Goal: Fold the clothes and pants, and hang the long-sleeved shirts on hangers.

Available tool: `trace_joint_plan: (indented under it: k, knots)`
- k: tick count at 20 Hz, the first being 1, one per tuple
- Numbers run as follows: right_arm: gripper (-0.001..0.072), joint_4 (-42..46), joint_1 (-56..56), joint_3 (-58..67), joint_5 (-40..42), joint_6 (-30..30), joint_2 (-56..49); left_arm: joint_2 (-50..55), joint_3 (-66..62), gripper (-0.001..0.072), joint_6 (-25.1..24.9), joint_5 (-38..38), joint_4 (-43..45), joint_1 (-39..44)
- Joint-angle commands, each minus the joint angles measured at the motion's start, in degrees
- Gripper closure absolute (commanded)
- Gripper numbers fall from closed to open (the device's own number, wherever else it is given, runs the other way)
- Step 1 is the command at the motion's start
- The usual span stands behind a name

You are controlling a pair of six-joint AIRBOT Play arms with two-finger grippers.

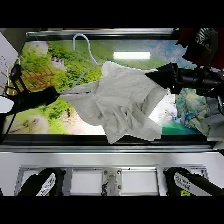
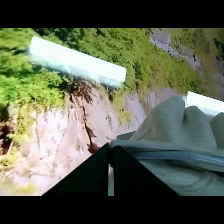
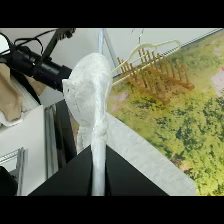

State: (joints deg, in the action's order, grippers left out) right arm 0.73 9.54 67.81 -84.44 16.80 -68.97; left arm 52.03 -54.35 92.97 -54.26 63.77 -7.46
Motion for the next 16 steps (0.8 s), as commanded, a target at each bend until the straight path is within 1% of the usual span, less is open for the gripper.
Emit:
trace_joint_plan:
  k: [1, 6, 7, 9, 11, 14, 16]
  knots:
    - [0.0697, 2.8, -0.2, -0.1, -1.9, -2.1, 0.0, 0.0, -7.8, 0.0685, -1.3, -2.7, -0.5, 2.6]
    - [0.0697, 3.7, -0.2, -2.6, -1.9, -3.3, 0.0, 0.0, -16.1, 0.0684, -2.8, -5.0, -0.2, 4.6]
    - [0.0697, 3.8, -0.1, -3.3, -1.9, -3.4, 0.0, 0.0, -17.1, 0.0684, -2.8, -5.9, 1.4, 4.5]
    - [0.0697, 5.1, 0.4, -3.8, -1.2, -3.5, 0.0, 0.1, -18.8, 0.0685, -2.7, -8.2, 7.3, 4.5]
    - [0.0697, 5.2, 1.3, -3.8, -0.8, -3.5, 0.0, 0.4, -19.7, 0.0684, -2.5, -10.8, 11.8, 4.5]
    - [0.0697, 5.4, 2.4, -3.8, -0.9, -3.5, 0.0, 0.5, -18.3, 0.0684, -2.5, -11.3, 12.3, 3.0]
    - [0.0697, 5.4, 3.1, -3.8, -0.9, -3.4, 0.0, 0.9, -17.4, 0.0685, -2.5, -11.2, 12.3, 0.6]
